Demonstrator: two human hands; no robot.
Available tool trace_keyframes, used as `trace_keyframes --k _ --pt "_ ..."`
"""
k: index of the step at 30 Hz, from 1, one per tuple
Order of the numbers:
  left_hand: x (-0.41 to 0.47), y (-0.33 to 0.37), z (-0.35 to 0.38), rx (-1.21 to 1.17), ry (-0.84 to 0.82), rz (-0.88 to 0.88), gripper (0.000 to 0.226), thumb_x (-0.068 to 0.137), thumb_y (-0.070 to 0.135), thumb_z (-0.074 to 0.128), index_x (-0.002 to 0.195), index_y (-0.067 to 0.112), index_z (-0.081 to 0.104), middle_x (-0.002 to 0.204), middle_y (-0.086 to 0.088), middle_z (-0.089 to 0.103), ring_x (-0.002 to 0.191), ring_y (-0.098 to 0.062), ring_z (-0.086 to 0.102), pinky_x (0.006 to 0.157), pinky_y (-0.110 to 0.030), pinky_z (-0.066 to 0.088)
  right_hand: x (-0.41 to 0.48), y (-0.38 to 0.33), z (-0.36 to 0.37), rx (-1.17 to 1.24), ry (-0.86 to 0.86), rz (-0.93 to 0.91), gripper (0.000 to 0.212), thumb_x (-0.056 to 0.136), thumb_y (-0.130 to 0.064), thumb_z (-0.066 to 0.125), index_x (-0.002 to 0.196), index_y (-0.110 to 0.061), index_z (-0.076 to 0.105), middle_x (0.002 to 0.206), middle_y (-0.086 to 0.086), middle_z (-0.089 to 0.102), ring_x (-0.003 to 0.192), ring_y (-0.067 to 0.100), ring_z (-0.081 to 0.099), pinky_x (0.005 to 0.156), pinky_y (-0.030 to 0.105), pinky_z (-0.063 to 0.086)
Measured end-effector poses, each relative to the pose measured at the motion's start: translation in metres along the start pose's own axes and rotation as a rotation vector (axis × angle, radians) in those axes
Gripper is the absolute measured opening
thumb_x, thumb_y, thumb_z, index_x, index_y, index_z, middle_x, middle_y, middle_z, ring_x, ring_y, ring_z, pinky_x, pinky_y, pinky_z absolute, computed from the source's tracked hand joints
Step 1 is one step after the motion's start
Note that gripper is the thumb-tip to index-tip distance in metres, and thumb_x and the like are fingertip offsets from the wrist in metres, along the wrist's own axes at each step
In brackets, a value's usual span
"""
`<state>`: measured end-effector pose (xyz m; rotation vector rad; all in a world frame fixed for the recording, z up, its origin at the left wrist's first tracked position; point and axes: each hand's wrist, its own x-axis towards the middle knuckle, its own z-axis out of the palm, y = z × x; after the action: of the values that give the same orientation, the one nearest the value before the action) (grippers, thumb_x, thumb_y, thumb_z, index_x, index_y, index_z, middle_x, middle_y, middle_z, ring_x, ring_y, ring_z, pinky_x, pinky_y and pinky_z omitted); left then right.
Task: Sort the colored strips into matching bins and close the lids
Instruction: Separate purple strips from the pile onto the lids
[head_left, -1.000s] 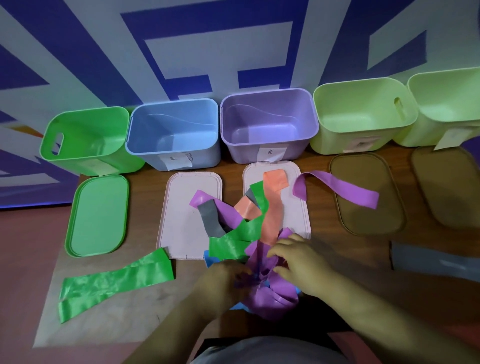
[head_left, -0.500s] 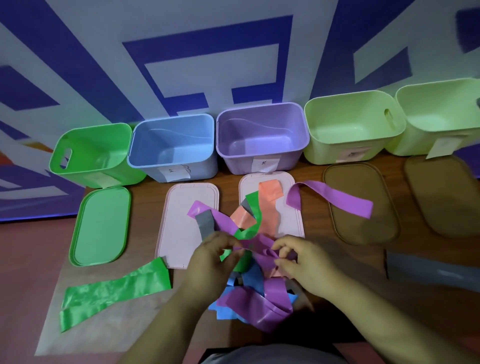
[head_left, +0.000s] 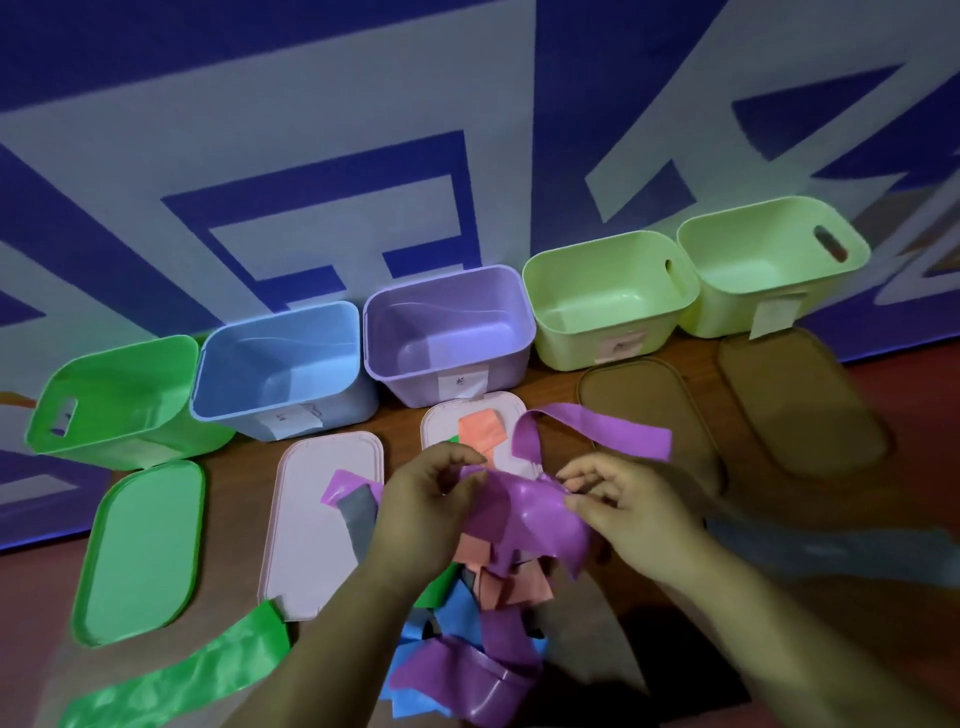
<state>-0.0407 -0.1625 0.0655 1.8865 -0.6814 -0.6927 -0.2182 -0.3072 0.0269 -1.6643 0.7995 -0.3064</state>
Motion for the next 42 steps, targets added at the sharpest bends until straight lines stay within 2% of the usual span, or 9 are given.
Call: trace_keyframes --k 5,8,12,15,19,21,25,37,42 --pt "0.024 0.009 0.036 0.096 -0.06 0.047 0.022 0.086 0.008 0.072 0.073 0.025 0.068 0.069 0.013 0.068 0.06 0.002 0.056 0.057 -0.012 0.044 0.01 0.006 -0.04 -0.012 0.077 0.03 0.028 0.082 0.003 0.071 0.087 -0.024 0.071 0.079 -0.002 0.071 0.074 0.017 0.064 0.073 0.021 0.052" --pt "0.041 0.008 0.057 0.07 -0.089 -0.012 0.017 0.086 0.008 0.072 0.076 0.021 0.067 0.067 0.007 0.067 0.059 -0.006 0.054 0.059 -0.022 0.046 0.02 0.011 -0.064 -0.064 0.102 0.046 0.022 0.082 -0.004 0.072 0.087 -0.025 0.073 0.08 0.0 0.072 0.077 0.025 0.068 0.075 0.03 0.053" --pt "0.065 0.008 0.083 0.012 -0.104 -0.06 0.018 0.086 0.007 0.072 0.076 0.022 0.068 0.068 0.008 0.068 0.06 -0.009 0.054 0.062 -0.029 0.046 0.04 0.012 -0.09 -0.155 0.087 0.08 0.018 0.085 -0.008 0.071 0.09 -0.026 0.072 0.08 -0.003 0.072 0.075 0.009 0.067 0.072 0.018 0.049" --pt "0.081 0.007 0.098 0.0 -0.114 -0.067 0.011 0.087 0.01 0.072 0.079 0.017 0.068 0.071 0.002 0.068 0.063 -0.011 0.053 0.062 -0.031 0.045 0.059 0.012 -0.105 -0.232 0.064 0.093 0.018 0.086 -0.011 0.069 0.091 -0.028 0.072 0.082 -0.007 0.07 0.076 0.003 0.065 0.074 0.02 0.052" --pt "0.102 0.01 0.111 0.013 -0.097 -0.082 0.006 0.089 0.016 0.071 0.089 0.02 0.067 0.077 0.012 0.07 0.067 -0.005 0.06 0.063 -0.017 0.05 0.089 0.014 -0.117 -0.273 0.044 0.117 0.02 0.087 -0.015 0.068 0.091 -0.034 0.07 0.086 -0.013 0.069 0.081 0.002 0.066 0.069 0.026 0.055" --pt "0.112 0.006 0.112 0.042 -0.087 -0.119 0.016 0.087 0.017 0.073 0.101 0.021 0.065 0.089 0.014 0.07 0.076 -0.002 0.064 0.066 -0.009 0.049 0.104 0.018 -0.118 -0.361 0.035 0.118 0.018 0.087 -0.019 0.07 0.097 -0.034 0.069 0.095 -0.015 0.07 0.089 0.0 0.065 0.078 0.025 0.055" --pt "0.114 -0.02 0.097 0.203 -0.052 -0.146 0.029 0.085 0.029 0.075 0.112 0.024 0.066 0.104 0.013 0.069 0.095 -0.008 0.065 0.082 -0.023 0.049 0.118 0.033 -0.102 -0.502 0.044 0.14 0.034 0.083 -0.031 0.074 0.116 -0.029 0.066 0.114 -0.01 0.069 0.104 0.011 0.064 0.089 0.025 0.049" --pt "0.033 -0.074 0.011 0.532 -0.053 -0.094 0.032 0.084 0.023 0.071 0.115 0.03 0.065 0.11 0.008 0.064 0.093 -0.015 0.065 0.079 -0.026 0.051 0.072 0.049 -0.006 -0.66 -0.095 -0.019 0.04 0.078 -0.034 0.076 0.115 -0.02 0.067 0.125 -0.001 0.063 0.115 0.022 0.059 0.098 0.034 0.047" --pt "0.003 -0.084 -0.015 0.597 -0.077 -0.065 0.041 0.078 0.017 0.077 0.116 0.03 0.069 0.106 0.01 0.063 0.093 -0.015 0.063 0.076 -0.023 0.048 0.052 0.048 0.028 -0.64 -0.201 -0.035 0.042 0.081 -0.034 0.074 0.12 -0.023 0.065 0.129 -0.006 0.059 0.12 0.014 0.056 0.099 0.017 0.036"
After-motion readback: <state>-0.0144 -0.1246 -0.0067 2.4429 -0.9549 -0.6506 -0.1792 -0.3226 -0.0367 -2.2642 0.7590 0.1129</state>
